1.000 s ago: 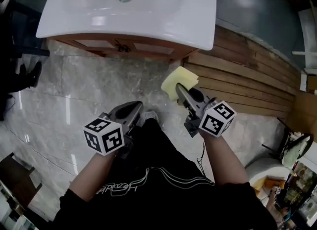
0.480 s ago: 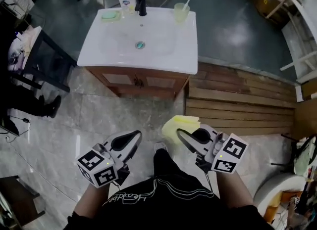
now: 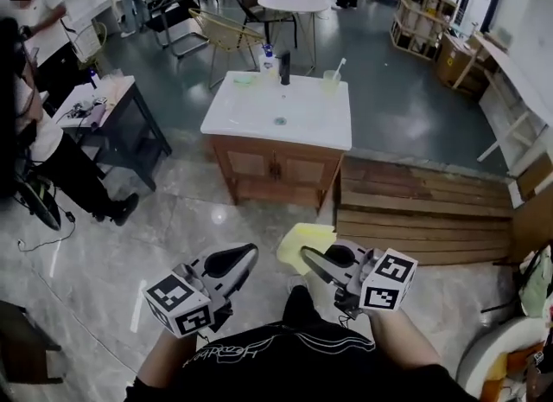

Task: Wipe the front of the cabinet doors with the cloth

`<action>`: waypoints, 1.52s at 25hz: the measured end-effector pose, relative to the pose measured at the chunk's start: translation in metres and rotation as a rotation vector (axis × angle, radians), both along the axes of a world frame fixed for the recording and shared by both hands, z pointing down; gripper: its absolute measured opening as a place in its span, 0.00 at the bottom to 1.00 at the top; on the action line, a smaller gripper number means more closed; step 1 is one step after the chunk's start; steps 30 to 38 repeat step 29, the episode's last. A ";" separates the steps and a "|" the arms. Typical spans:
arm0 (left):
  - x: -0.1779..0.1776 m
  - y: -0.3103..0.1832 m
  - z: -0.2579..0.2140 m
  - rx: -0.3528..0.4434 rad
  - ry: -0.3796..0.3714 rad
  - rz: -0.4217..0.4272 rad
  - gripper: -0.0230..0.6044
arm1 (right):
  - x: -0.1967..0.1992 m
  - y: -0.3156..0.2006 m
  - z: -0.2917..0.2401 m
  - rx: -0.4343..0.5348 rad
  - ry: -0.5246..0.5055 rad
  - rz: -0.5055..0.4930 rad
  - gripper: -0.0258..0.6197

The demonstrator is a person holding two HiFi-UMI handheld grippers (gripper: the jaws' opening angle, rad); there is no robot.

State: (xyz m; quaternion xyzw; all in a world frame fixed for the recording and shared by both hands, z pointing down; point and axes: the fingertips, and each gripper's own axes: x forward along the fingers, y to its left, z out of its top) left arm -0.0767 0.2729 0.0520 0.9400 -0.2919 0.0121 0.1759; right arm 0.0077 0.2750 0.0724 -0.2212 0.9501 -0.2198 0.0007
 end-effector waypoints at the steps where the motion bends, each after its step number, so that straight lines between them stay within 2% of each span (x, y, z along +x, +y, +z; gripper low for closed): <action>1: -0.004 0.013 -0.009 0.024 -0.003 -0.001 0.05 | -0.004 0.012 -0.006 0.010 0.004 0.003 0.10; 6: -0.018 0.060 -0.039 0.059 0.010 0.012 0.05 | -0.023 0.053 -0.040 0.065 -0.002 0.007 0.10; 11: -0.024 0.077 -0.050 0.074 0.016 -0.037 0.05 | -0.023 0.072 -0.064 0.125 0.036 -0.026 0.10; 16: -0.009 0.087 -0.059 0.092 -0.002 -0.047 0.05 | -0.013 0.083 -0.073 0.131 0.034 -0.041 0.10; 19: 0.006 0.093 -0.057 0.077 0.001 -0.043 0.05 | -0.002 0.088 -0.075 0.136 0.037 -0.016 0.10; 23: 0.016 0.101 -0.060 0.083 -0.028 -0.030 0.05 | 0.003 0.090 -0.091 0.192 0.051 0.017 0.10; 29: 0.006 0.104 -0.062 0.102 -0.038 -0.032 0.05 | -0.008 0.092 -0.088 0.144 -0.030 -0.001 0.10; 38: 0.006 0.104 -0.062 0.102 -0.038 -0.032 0.05 | -0.008 0.092 -0.088 0.144 -0.030 -0.001 0.10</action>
